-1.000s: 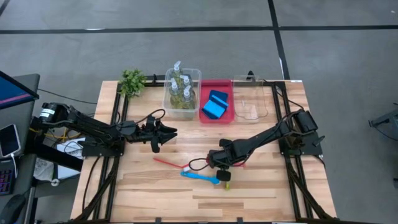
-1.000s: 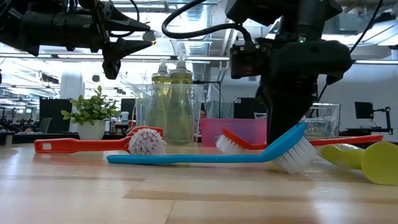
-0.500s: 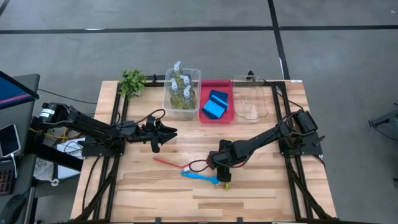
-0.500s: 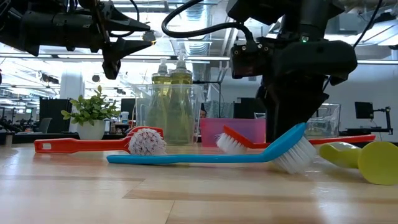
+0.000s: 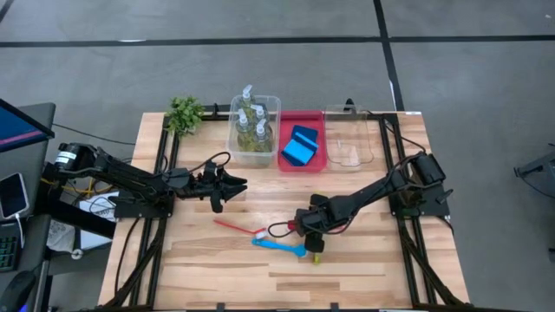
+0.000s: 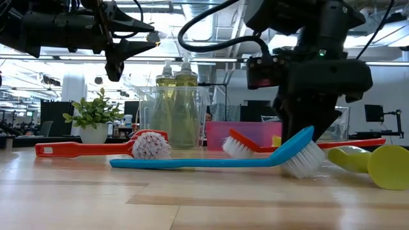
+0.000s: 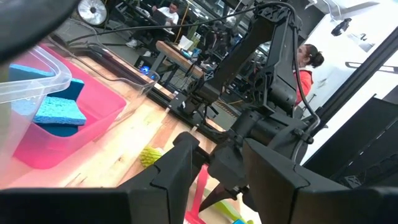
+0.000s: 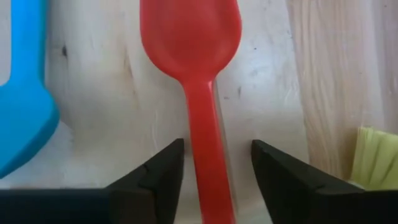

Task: Pick & Place Kitchen Sink Supplies
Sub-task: Put the red dish brush into the transparent bin

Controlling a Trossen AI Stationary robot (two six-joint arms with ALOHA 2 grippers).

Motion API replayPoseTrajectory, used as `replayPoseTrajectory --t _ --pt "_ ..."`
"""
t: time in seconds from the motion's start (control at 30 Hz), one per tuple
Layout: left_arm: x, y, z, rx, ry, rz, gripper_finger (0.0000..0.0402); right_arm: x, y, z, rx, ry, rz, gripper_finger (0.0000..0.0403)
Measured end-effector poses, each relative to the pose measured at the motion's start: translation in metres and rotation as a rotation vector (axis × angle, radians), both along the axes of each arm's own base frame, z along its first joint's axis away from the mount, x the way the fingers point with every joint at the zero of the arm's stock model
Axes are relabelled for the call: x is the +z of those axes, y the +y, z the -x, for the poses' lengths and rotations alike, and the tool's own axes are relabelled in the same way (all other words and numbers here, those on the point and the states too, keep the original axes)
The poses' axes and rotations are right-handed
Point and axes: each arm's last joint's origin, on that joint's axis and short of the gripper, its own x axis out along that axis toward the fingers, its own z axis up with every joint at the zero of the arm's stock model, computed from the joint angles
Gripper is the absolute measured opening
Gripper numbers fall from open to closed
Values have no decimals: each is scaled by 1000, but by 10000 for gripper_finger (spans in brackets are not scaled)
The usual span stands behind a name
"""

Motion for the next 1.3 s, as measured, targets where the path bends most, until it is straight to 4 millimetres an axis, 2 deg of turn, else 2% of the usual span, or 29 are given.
replayPoseTrajectory --t 0.33,0.6,0.73,0.87,1.07,1.3 --pt "0 0 0 0 0 0 144 1 0 -1 3 -3 -6 44" --pt "0 0 0 0 0 0 144 18 1 -4 10 -43 -52 48" --pt "0 0 0 0 0 0 144 37 -1 -5 8 -87 -55 65" --pt "0 0 0 0 0 0 144 59 -3 -4 19 -155 -34 47" --pt "0 -1 0 -27 1 -13 144 91 -14 6 5 -263 -46 44" --pt "-3 -3 0 -84 34 -196 143 125 -30 29 -82 -373 3 57"
